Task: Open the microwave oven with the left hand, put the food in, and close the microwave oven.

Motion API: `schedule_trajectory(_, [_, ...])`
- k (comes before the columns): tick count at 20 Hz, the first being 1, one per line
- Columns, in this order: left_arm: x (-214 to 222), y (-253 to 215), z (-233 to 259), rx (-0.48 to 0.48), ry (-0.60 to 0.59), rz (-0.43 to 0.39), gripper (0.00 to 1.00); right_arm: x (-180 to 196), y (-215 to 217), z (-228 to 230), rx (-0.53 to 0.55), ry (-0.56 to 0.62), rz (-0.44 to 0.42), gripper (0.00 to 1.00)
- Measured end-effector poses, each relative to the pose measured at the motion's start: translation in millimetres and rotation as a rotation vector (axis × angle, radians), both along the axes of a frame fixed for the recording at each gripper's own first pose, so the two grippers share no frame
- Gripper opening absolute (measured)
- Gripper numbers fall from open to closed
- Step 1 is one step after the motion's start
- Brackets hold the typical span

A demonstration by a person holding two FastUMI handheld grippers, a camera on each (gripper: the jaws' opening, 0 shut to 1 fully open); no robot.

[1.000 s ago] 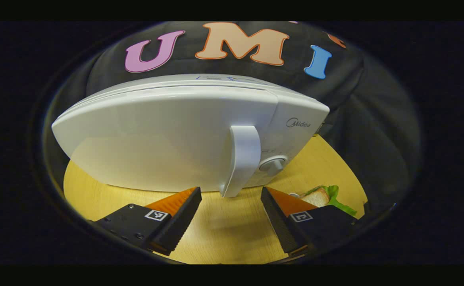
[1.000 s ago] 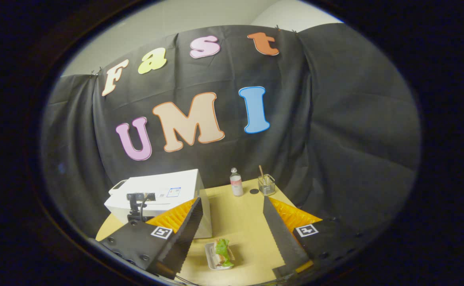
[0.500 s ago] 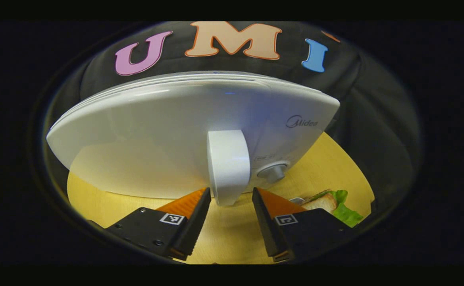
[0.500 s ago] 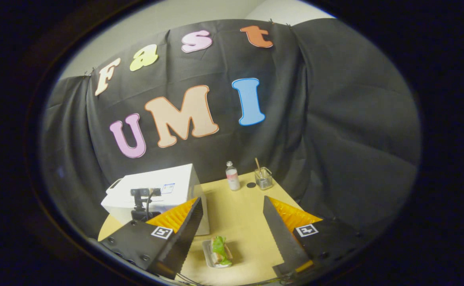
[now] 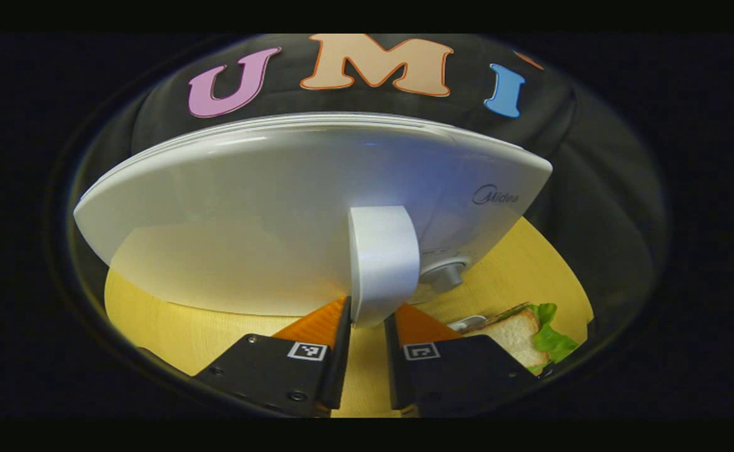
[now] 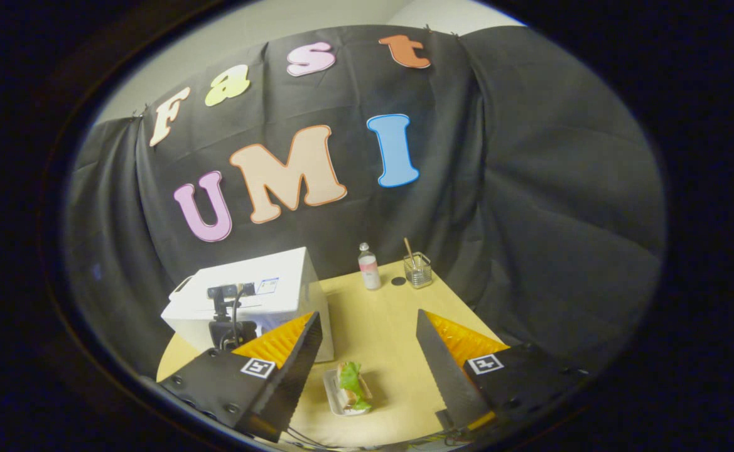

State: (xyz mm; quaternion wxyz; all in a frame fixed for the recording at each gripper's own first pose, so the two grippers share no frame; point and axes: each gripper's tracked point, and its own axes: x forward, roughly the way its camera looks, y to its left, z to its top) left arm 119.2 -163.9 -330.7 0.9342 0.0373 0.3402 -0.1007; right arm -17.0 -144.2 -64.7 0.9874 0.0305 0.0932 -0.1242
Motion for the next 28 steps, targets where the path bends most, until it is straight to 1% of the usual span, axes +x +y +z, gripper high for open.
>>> schedule_trajectory(1, [0,1,0,0.011,-0.001,-0.002,0.29,-2,2,-4,0.003,0.005,-0.003,0.89])
schedule_trajectory(3, [0,1,-1,0.035,-0.004,-0.018,0.26,-8,3,-10,0.012,0.014,-0.004,0.89])
schedule_trajectory(6, [0,1,0,0.017,-0.019,-0.021,0.23,-16,4,-20,0.017,0.037,-0.002,0.89])
schedule_trajectory(7, [0,1,0,0.017,-0.023,-0.023,0.24,-19,4,-22,0.014,0.045,0.0,0.89])
schedule_trajectory(8, [-1,1,1,0.015,-0.026,-0.022,0.21,-21,3,-25,0.011,0.053,0.002,0.95])
schedule_trajectory(9, [1,1,0,0.013,-0.031,-0.018,0.22,-23,2,-28,0.009,0.062,0.005,0.89])
schedule_trajectory(10, [1,2,1,0.011,-0.037,-0.01,0.22,-25,1,-30,0.007,0.07,0.008,0.89])
schedule_trajectory(13, [-1,2,2,-0.011,-0.061,0.02,0.17,-29,-1,-36,0.008,0.094,0.023,0.89])
schedule_trajectory(18, [-1,2,4,-0.037,-0.096,0.069,0.17,-30,-6,-40,-0.021,0.114,0.071,0.89])
schedule_trajectory(19, [-2,3,5,-0.039,-0.109,0.078,0.14,-29,-6,-39,-0.019,0.114,0.086,0.95])
schedule_trajectory(20, [-3,3,6,-0.045,-0.114,0.092,0.14,-27,-6,-38,-0.015,0.11,0.097,0.95])
schedule_trajectory(22, [-23,6,1,-0.059,-0.092,0.125,0.13,-22,-8,-36,-0.019,0.101,0.114,0.95])
schedule_trajectory(23, [-33,9,4,-0.052,-0.121,0.106,0.13,-20,-10,-36,-0.024,0.1,0.118,0.95])
schedule_trajectory(25, [-61,17,2,-0.018,-0.141,0.055,0.13,-14,-10,-37,-0.023,0.105,0.136,0.95])
schedule_trajectory(28, [-94,30,2,-0.025,-0.149,0.054,0.15,-7,-3,-43,-0.032,0.115,0.191,0.95])
